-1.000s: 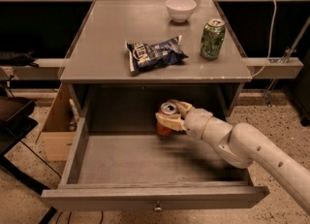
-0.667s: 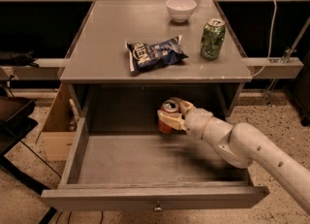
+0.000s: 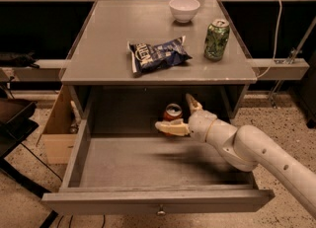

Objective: Place coke can into top drawer

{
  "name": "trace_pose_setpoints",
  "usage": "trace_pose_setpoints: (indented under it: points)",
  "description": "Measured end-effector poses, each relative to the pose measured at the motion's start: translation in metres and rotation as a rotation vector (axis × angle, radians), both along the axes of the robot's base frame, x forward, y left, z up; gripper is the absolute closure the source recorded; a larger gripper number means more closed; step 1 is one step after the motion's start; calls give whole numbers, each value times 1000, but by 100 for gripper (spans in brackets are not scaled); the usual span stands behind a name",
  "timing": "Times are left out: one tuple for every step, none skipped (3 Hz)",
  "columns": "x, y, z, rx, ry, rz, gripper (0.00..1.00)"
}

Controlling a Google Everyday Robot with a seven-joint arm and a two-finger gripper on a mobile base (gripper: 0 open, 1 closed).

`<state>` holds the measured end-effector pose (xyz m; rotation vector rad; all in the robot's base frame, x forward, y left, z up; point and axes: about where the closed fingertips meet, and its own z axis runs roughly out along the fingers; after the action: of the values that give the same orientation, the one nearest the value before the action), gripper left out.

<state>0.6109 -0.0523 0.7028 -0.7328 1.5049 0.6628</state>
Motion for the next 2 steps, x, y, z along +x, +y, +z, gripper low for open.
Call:
trace_pose_setpoints:
  points:
    - [0,0,0,0,0,0,0]
    - [-10,-8,10,10,17,22,0]
